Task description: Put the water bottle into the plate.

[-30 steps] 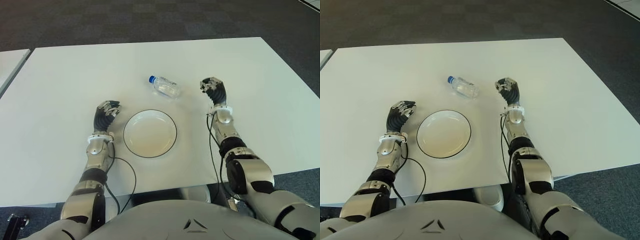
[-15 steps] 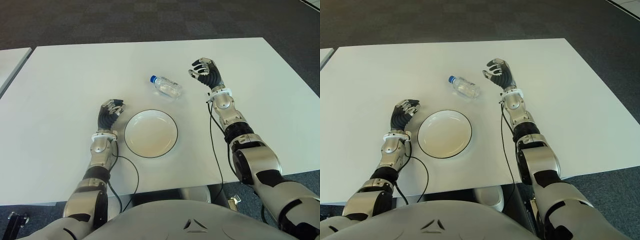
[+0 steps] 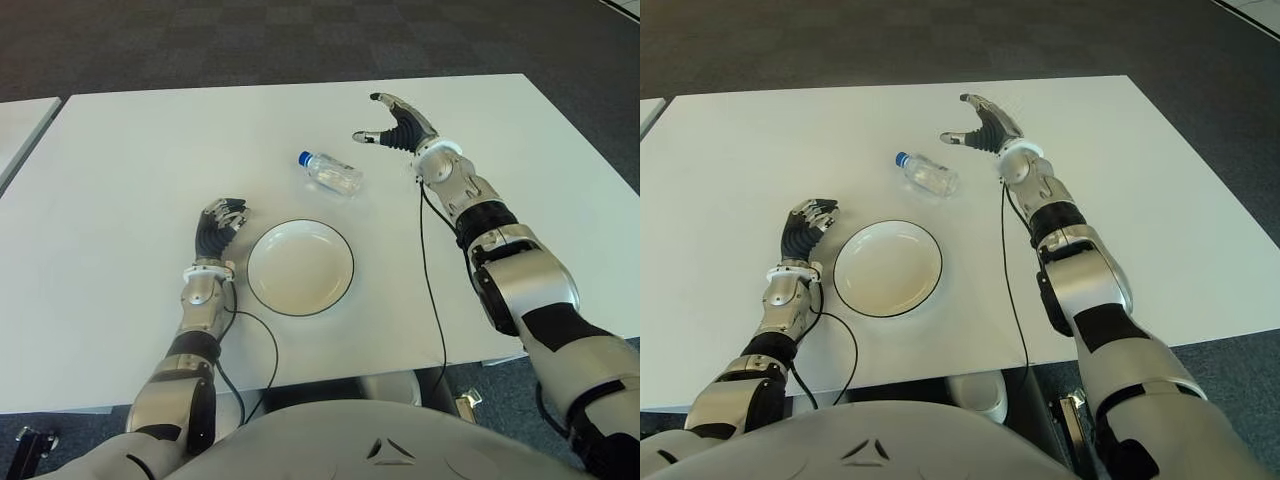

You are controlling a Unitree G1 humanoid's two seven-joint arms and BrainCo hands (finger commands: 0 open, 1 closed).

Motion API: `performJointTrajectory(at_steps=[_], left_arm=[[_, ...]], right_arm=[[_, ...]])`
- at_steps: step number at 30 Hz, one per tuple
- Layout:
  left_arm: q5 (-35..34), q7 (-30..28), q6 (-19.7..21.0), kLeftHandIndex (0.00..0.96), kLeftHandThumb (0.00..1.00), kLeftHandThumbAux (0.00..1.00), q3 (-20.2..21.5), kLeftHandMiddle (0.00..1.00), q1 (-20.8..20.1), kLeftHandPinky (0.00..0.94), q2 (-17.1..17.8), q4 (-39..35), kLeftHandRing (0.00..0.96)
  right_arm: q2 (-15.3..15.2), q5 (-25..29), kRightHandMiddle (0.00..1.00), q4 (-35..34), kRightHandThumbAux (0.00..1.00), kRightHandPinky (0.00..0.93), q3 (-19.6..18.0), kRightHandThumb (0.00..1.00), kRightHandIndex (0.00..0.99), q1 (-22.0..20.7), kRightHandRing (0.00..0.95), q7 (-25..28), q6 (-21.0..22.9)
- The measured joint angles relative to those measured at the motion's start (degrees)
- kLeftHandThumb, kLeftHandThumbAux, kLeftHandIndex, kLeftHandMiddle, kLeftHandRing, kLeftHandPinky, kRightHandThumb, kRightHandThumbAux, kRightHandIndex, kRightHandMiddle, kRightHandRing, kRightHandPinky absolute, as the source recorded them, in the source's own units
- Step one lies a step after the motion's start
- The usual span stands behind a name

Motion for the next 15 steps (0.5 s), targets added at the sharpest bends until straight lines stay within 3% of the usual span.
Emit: performJointTrajectory(at_steps=[7, 15], left_arm=[[0.16, 0.0, -0.33, 0.411, 0.696, 0.724, -0.02, 0.344, -0.15, 0.329, 0.13, 0.07, 0.322], [0.17, 0.01, -0.28, 0.411, 0.698, 0.724, 0.01, 0.345, -0.25, 0.338, 0.17, 0.06, 0.327]], right_arm=[[3.29, -5.39, 0.0, 6.71, 0.287, 0.0, 6.34, 0.475, 0.0, -4.24, 0.0, -0.11, 5.43], [4.6, -8.02, 0.0, 9.98, 0.264, 0.0, 9.86, 0.55, 0.0, -5.77, 0.0, -0.18, 8.93]])
